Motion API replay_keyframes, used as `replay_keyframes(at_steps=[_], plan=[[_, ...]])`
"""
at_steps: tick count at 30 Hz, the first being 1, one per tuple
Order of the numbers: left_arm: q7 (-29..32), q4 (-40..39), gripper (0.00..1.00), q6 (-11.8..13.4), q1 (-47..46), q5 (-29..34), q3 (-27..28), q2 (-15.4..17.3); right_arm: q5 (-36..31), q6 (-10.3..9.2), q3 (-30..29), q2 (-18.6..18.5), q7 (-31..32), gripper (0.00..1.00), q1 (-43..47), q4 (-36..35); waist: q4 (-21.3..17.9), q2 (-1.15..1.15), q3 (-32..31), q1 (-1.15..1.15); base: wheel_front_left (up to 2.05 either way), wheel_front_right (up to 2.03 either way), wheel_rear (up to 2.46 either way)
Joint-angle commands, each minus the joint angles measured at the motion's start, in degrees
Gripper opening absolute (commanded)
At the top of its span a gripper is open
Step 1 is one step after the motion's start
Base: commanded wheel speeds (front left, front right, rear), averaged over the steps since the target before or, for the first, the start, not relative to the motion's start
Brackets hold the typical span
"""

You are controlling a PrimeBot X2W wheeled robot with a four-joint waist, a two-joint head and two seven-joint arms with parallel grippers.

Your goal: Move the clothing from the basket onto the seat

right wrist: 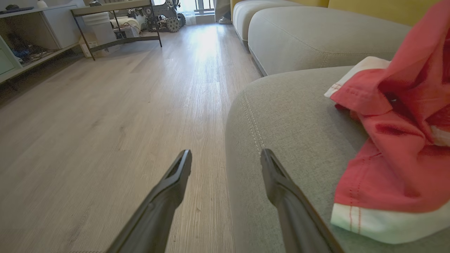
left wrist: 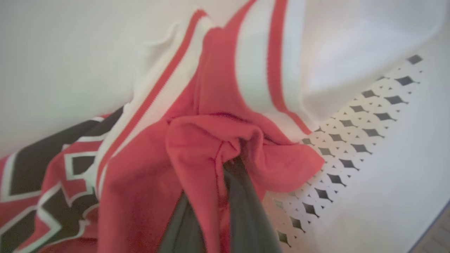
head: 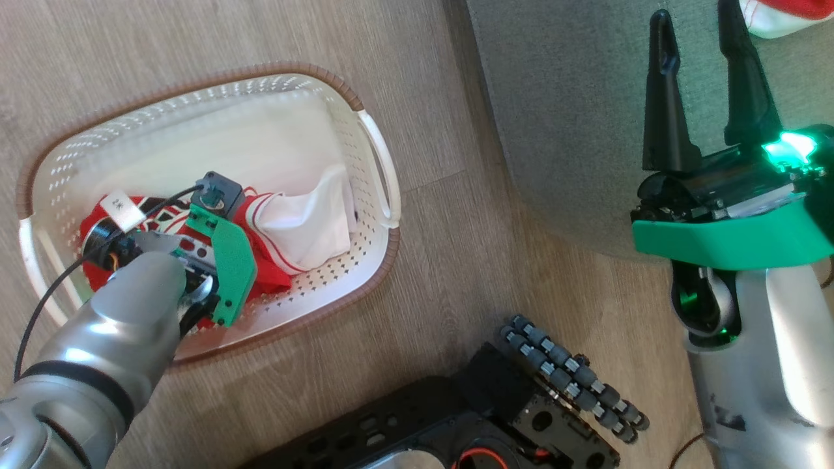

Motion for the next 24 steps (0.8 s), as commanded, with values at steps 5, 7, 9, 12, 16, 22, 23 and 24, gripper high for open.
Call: replay_keyframes(at_steps=[5,7,9,12,16,22,23,24], plan=[[-3.53,-1.65,0.0,-0.35,0.12,-2.27,-0.49,0.1,-0.41,0.41,0.31,0.07,-0.36,1.0,0.81,-0.92,1.22,0.0,-3.07,0.0,0.0,0.0,0.0],[-5.33,-2.08,0.0,-0.35,0.6,-3.0,-0.73,-0.56,-0.36,0.41,0.1,-0.15,-0.36,1.0,0.97,-0.67,1.91,0.0,-5.01,0.0,0.0,0.0,0.0],[-7.51,-2.53,0.0,-0.35,1.12,-3.45,-1.0,-1.3,-0.42,0.41,-0.03,-0.52,-0.36,1.0,1.22,-0.36,2.69,0.0,-7.2,0.0,0.0,0.0,0.0],[-10.84,-3.02,0.0,-0.35,1.99,-4.43,-1.27,-2.77,-0.56,0.41,-0.39,-1.3,-0.36,1.0,1.92,0.19,4.23,0.0,-10.87,0.0,0.0,0.0,0.0],[-15.05,-3.66,0.0,-0.35,3.17,-6.0,-1.51,-4.52,-0.59,0.41,-0.51,-2.54,-0.36,1.0,3.04,0.98,6.13,0.0,-15.74,0.0,0.0,0.0,0.0],[-20.89,-4.82,0.0,-0.35,5.34,-7.87,-1.84,-6.21,-0.35,0.41,0.14,-4.27,-0.36,1.0,4.61,2.3,8.39,0.0,-22.92,0.0,0.0,0.0,0.0],[-21.69,-5.07,0.0,-0.35,5.7,-8.28,-1.86,-6.41,-0.27,0.41,0.24,-4.53,-0.36,1.0,4.89,2.52,8.74,0.0,-24.03,0.0,0.0,0.0,0.0],[-22.41,-5.35,0.0,-0.35,6.01,-8.64,-1.89,-6.61,-0.19,0.41,0.32,-4.79,-0.36,1.0,5.21,2.75,9.11,0.0,-25.16,0.0,0.0,0.0,0.0]])
